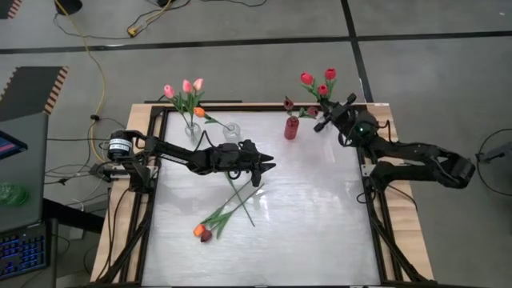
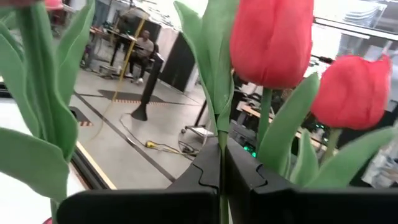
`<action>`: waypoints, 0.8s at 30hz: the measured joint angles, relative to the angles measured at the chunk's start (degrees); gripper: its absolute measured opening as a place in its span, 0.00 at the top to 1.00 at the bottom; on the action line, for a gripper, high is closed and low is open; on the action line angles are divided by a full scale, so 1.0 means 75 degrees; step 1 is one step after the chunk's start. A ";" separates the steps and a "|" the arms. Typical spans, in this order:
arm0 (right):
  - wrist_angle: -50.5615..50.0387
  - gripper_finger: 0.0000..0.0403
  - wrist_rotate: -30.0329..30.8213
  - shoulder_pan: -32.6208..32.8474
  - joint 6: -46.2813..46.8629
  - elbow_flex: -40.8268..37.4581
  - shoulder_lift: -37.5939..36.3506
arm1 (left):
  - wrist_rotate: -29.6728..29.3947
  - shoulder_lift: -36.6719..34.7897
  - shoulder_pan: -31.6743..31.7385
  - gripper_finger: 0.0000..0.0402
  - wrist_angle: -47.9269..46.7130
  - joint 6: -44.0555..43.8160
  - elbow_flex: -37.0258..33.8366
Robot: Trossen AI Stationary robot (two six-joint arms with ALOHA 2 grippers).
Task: Sort flowers into vase by color
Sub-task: Put the pink flower into the right transparent vase
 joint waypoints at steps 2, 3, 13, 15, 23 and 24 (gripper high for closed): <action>-0.0070 0.92 0.0258 0.0080 0.0002 0.0000 0.0000 | 0.0000 0.0000 0.0000 0.66 -0.0002 0.0000 0.0000; -0.0108 0.92 0.0383 0.0105 0.0002 0.0000 0.0000 | 0.0000 0.0000 0.0000 0.66 -0.0001 0.0000 0.0000; -0.0132 0.92 0.1431 0.0404 -0.0004 0.0000 0.0000 | 0.0000 0.0000 -0.0002 0.66 0.0001 0.0000 0.0000; -0.0133 0.92 0.1624 0.0499 -0.0011 0.0000 0.0000 | 0.0000 0.0000 0.0000 0.66 0.0001 0.0000 0.0000; -0.0453 0.92 0.2701 0.0895 -0.0032 0.0000 -0.0003 | 0.0000 0.0000 0.0000 0.66 0.0001 0.0000 0.0000; -0.0507 0.92 0.2808 0.0940 -0.0063 0.0000 -0.0003 | 0.0000 -0.0001 -0.0001 0.66 0.0001 0.0000 0.0000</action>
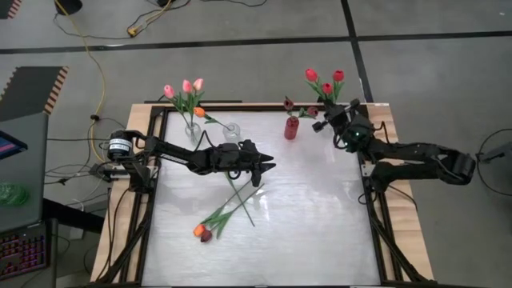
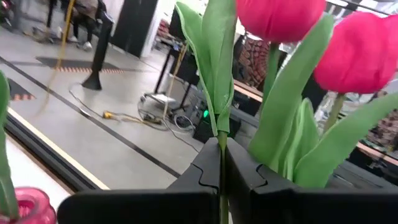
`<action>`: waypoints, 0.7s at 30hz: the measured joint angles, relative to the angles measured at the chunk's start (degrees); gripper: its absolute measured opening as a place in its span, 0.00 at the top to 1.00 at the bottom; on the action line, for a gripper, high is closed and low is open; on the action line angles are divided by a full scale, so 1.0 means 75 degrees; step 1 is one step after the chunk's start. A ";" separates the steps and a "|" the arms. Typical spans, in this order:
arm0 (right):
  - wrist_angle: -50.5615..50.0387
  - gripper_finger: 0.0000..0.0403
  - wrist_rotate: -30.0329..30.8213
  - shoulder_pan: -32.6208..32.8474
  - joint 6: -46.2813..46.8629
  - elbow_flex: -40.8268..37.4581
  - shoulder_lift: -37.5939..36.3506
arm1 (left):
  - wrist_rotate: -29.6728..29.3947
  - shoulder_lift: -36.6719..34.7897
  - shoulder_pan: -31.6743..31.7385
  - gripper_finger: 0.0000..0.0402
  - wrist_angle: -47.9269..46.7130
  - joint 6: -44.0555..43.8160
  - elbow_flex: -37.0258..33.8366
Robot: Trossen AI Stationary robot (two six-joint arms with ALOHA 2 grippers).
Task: Sort flowers into vase by color
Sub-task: Put the pink flower into the right transparent vase
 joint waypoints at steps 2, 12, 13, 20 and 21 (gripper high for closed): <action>-0.0053 0.92 0.0201 0.0077 -0.0016 0.0000 0.0000 | 0.0000 0.0001 -0.0001 0.66 0.0000 0.0000 0.0000; -0.0028 0.92 0.0330 0.0232 -0.0408 0.0000 -0.0003 | 0.0000 0.0001 -0.0002 0.66 0.0000 0.0000 0.0000; -0.0026 0.92 0.0328 0.0231 -0.0407 0.0000 -0.0003 | 0.0000 0.0001 0.0000 0.66 0.0000 0.0000 0.0000; -0.0028 0.85 0.0331 0.0229 -0.0414 0.0000 -0.0003 | 0.0000 0.0001 -0.0002 0.66 0.0000 0.0000 0.0000; -0.0028 0.83 0.0329 0.0229 -0.0416 0.0000 -0.0003 | 0.0000 -0.0001 0.0001 0.66 0.0000 0.0000 0.0000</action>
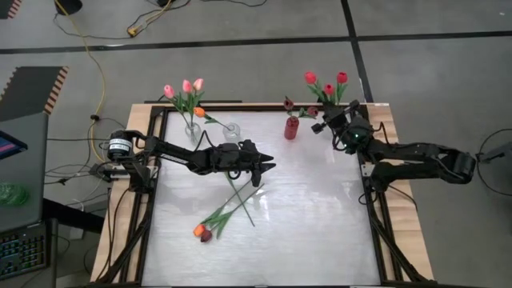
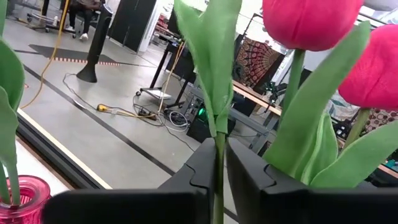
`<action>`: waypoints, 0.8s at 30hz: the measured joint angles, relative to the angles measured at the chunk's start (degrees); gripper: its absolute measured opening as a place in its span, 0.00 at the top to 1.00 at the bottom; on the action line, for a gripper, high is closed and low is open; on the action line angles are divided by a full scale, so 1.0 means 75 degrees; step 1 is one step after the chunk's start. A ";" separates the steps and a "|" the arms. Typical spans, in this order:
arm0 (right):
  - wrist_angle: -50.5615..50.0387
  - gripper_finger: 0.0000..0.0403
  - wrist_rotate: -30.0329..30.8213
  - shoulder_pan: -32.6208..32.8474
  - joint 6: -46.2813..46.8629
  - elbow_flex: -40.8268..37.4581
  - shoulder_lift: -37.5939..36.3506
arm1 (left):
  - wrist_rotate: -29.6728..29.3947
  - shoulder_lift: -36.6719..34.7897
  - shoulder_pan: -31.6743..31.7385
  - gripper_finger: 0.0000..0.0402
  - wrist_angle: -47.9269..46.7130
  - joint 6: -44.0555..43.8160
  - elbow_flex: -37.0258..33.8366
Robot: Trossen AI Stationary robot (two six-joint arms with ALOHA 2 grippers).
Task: Sort flowers into vase by color
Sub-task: Put the pink flower into the right transparent vase
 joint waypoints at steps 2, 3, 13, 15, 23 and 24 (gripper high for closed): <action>0.0000 0.81 0.0002 0.0000 0.0000 0.0000 0.0000 | 0.0001 0.0002 -0.0001 0.66 0.0000 0.0000 0.0000; 0.0000 0.80 0.0002 0.0000 0.0000 0.0000 0.0000 | 0.0000 0.0002 -0.0002 0.66 0.0000 0.0000 0.0000; -0.0292 0.75 0.0832 0.0003 -0.0012 0.0000 0.0000 | 0.0000 0.0002 0.0000 0.66 0.0000 0.0000 0.0000; -0.0473 0.74 0.0832 0.0006 -0.0003 0.0000 0.0000 | 0.0000 0.0002 0.0000 0.66 0.0000 0.0000 0.0000; -0.0743 0.74 0.0835 0.0156 -0.0006 0.0000 0.0000 | 0.0000 0.0002 0.0000 0.66 0.0000 0.0000 0.0000; -0.0743 0.74 0.0840 0.0189 -0.0004 0.0000 0.0000 | 0.0000 0.0002 0.0000 0.66 0.0001 0.0000 0.0000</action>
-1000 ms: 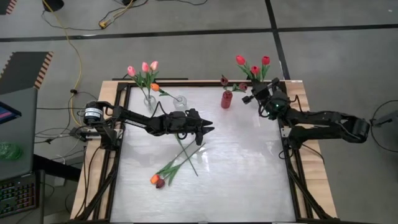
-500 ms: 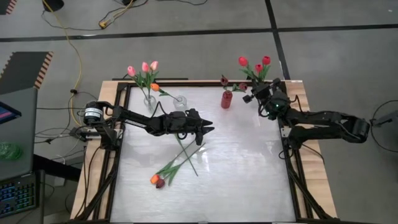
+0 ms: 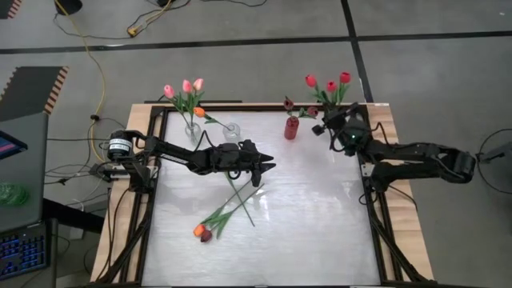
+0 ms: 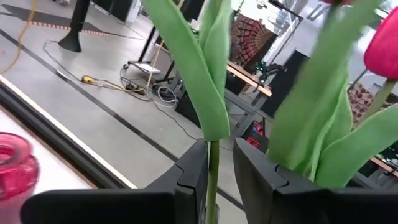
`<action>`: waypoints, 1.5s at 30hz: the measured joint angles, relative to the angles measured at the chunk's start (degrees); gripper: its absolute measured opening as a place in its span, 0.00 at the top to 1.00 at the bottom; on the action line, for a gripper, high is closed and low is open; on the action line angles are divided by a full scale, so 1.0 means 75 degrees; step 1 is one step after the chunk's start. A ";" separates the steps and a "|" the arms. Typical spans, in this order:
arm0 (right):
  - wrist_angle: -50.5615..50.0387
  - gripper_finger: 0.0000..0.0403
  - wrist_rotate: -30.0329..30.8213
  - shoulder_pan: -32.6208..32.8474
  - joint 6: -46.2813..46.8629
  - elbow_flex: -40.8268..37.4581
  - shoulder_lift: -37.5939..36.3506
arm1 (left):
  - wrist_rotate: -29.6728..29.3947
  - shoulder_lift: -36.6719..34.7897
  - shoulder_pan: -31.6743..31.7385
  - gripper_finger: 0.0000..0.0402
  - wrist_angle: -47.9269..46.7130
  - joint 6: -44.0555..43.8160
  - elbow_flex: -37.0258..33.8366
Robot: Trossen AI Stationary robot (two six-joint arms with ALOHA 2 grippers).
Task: Sort flowers into vase by color
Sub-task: Put the pink flower into the right transparent vase
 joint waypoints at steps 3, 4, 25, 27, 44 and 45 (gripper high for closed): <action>-0.0003 0.74 0.0223 0.0109 -0.0014 0.0000 0.0000 | 0.0000 0.0000 0.0000 0.66 0.0001 0.0000 0.0000; -0.0004 0.74 0.0348 0.0132 -0.0022 0.0000 0.0000 | 0.0000 0.0000 0.0000 0.66 -0.0001 0.0000 0.0000; -0.0065 0.74 0.2953 0.1487 -0.0137 0.0000 0.0000 | 0.0001 0.0000 0.0000 0.66 0.0002 0.0000 0.0000; -0.0062 0.74 0.3085 0.1654 -0.0136 0.0000 0.0000 | 0.0000 0.0000 0.0000 0.66 -0.0001 0.0000 0.0000; -0.0055 0.74 0.5845 0.2850 -0.0802 0.0000 0.0000 | 0.0001 0.0000 0.0000 0.66 -0.0001 0.0000 0.0000; -0.0052 0.74 0.5916 0.2910 -0.0801 0.0000 0.0000 | 0.0001 -0.0001 0.0000 0.66 -0.0001 0.0000 0.0000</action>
